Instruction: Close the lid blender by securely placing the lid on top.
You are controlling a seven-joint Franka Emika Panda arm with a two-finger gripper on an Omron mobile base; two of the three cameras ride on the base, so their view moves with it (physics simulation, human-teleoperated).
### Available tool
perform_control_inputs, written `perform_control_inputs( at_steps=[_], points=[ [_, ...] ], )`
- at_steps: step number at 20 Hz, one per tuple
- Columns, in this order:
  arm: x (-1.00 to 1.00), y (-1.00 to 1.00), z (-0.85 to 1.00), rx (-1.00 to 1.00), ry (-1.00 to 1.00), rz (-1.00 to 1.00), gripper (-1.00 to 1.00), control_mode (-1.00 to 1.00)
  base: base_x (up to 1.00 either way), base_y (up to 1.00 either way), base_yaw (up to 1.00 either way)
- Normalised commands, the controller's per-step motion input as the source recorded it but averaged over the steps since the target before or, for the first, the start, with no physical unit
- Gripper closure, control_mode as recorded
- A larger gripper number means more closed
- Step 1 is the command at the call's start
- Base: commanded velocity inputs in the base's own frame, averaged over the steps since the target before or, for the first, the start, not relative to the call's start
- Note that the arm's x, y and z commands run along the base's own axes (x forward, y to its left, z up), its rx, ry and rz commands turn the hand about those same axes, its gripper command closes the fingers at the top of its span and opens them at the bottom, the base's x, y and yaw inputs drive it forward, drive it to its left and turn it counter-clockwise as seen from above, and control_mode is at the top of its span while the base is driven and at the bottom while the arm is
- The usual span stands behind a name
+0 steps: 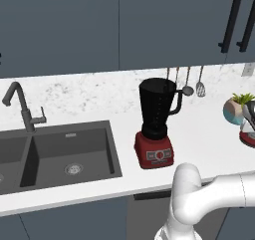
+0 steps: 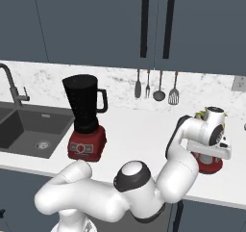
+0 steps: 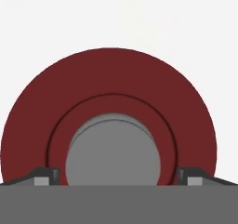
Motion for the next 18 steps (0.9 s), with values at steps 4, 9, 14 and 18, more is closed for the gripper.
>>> perform_control_inputs(
  at_steps=[4,9,14,18],
  points=[
    [0.01,0.0,-0.12,0.0,0.0,0.0,-1.0,-1.0,0.0,0.0,0.0],
    [0.03,0.0,-0.15,0.0,0.0,0.0,-1.0,-1.0,0.0,0.0,0.0],
    [0.03,0.04,-0.26,0.0,0.0,0.0,-1.0,-1.0,0.0,0.0,0.0],
    [0.09,0.0,-0.18,0.0,0.0,0.0,-1.0,-1.0,0.0,0.0,0.0]
  ],
)
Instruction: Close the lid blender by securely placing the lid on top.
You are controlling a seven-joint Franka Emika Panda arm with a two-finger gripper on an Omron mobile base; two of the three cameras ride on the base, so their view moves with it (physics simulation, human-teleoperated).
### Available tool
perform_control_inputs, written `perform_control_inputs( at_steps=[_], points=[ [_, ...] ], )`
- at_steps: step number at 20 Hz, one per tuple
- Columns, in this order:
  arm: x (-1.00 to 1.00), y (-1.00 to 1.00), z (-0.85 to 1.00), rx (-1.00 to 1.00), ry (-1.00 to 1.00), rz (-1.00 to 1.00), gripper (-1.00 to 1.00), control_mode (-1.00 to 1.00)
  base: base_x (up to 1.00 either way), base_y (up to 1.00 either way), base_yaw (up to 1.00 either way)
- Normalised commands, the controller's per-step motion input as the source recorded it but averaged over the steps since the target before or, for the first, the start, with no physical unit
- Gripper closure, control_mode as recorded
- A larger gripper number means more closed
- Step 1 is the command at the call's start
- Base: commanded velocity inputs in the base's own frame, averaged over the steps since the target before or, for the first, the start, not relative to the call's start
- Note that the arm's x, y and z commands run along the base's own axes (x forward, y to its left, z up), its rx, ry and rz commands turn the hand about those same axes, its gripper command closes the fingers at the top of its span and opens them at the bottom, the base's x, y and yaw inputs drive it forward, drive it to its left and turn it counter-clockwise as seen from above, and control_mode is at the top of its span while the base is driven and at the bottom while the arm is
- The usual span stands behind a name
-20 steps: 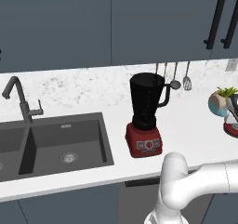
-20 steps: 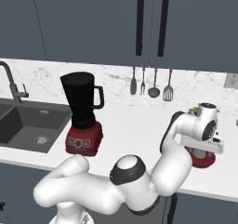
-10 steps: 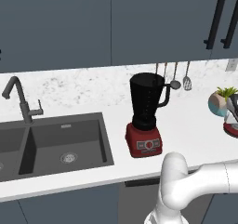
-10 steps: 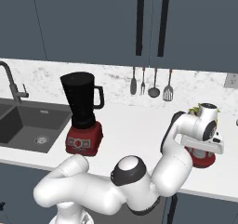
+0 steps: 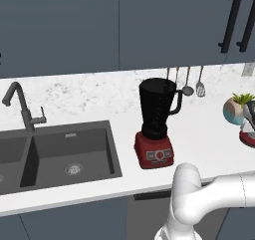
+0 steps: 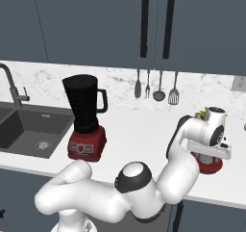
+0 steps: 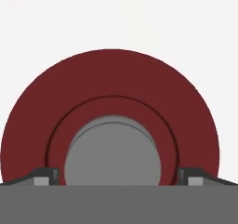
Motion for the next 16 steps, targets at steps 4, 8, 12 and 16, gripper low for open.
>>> perform_control_inputs(
  at_steps=[4,8,12,16],
  points=[
    [0.11,0.0,-0.29,0.0,-0.02,0.0,-1.0,-1.0,0.0,0.0,0.0],
    [0.08,0.03,-0.18,-0.02,-0.04,0.0,-1.0,-1.0,0.0,0.0,0.0],
    [0.0,0.19,-0.21,-0.1,0.0,0.0,1.0,-1.0,0.0,0.0,0.0],
    [0.03,0.02,-0.04,-0.01,-0.01,0.0,1.0,-1.0,0.0,0.0,0.0]
  ],
)
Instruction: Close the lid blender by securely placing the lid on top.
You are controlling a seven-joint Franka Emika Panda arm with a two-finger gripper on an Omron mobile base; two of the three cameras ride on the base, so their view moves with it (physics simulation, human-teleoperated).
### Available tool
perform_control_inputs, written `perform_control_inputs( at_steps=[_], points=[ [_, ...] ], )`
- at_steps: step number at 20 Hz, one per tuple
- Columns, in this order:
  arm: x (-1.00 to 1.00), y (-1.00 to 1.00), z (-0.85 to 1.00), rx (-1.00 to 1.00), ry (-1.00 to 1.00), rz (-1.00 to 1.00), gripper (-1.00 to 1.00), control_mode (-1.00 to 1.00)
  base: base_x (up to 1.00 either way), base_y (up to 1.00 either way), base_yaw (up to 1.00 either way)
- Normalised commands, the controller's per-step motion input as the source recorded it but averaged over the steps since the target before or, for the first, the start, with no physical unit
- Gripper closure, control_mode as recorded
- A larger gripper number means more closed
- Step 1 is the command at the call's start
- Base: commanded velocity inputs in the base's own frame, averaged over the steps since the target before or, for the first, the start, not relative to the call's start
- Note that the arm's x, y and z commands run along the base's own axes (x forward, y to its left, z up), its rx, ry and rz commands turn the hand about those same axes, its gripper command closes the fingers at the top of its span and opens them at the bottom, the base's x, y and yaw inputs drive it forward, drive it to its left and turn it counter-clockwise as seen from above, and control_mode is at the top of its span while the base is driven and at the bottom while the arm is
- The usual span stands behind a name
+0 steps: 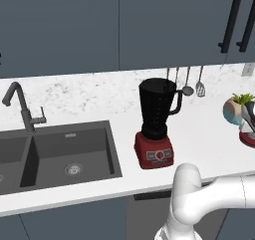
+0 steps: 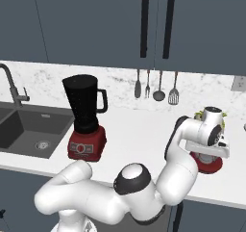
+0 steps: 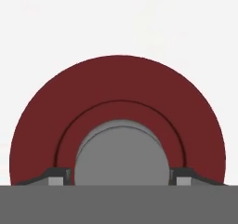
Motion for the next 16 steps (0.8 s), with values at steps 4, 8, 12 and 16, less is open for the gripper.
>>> perform_control_inputs(
  at_steps=[4,8,12,16],
  points=[
    [0.0,0.0,-0.01,0.0,0.0,0.0,1.0,-1.0,0.0,0.0,0.0],
    [-0.07,0.0,0.0,0.0,-0.01,0.0,1.0,-1.0,0.0,0.0,0.0],
    [-0.32,0.04,0.4,0.08,-0.11,0.0,1.0,-1.0,0.0,0.0,0.0],
    [-0.4,0.3,0.9,0.06,-0.24,0.0,1.0,-1.0,0.0,0.0,0.0]
  ],
)
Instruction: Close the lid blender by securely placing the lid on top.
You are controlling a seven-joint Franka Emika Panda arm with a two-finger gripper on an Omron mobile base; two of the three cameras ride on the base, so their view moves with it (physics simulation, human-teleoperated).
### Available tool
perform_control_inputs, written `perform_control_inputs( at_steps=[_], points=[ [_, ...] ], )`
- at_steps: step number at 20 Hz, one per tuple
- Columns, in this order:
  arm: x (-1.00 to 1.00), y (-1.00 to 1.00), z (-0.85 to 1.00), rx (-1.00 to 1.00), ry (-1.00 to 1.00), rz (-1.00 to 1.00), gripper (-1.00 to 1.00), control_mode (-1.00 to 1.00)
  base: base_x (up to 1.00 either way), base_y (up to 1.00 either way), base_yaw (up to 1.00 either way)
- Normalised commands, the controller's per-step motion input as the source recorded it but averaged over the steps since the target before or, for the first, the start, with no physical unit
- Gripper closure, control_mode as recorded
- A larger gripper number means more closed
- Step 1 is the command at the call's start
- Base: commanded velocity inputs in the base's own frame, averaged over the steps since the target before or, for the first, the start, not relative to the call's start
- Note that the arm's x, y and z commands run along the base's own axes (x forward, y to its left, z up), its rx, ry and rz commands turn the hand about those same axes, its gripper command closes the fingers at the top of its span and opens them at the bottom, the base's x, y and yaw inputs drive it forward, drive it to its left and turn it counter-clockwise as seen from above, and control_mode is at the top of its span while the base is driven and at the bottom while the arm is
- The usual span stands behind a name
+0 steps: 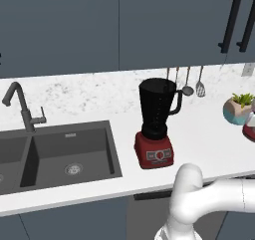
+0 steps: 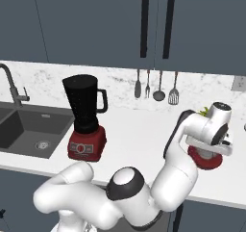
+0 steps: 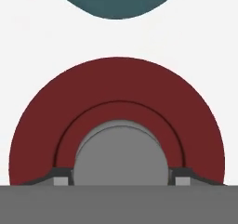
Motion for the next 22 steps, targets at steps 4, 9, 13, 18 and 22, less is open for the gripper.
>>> perform_control_inputs(
  at_steps=[4,9,13,18,22],
  points=[
    [-0.42,0.48,1.0,0.0,-0.36,0.0,1.0,-1.0,0.0,0.0,0.0],
    [-0.22,0.77,1.0,0.0,-0.37,0.0,1.0,-1.0,0.0,0.0,0.0],
    [-0.06,0.86,1.0,-0.02,-0.35,-0.01,1.0,-1.0,0.0,0.0,0.0],
    [-0.01,1.0,1.0,-0.06,-0.28,-0.01,1.0,-1.0,0.0,0.0,0.0],
    [0.0,1.0,1.0,-0.1,-0.2,0.0,1.0,-1.0,0.0,0.0,0.0]
  ],
)
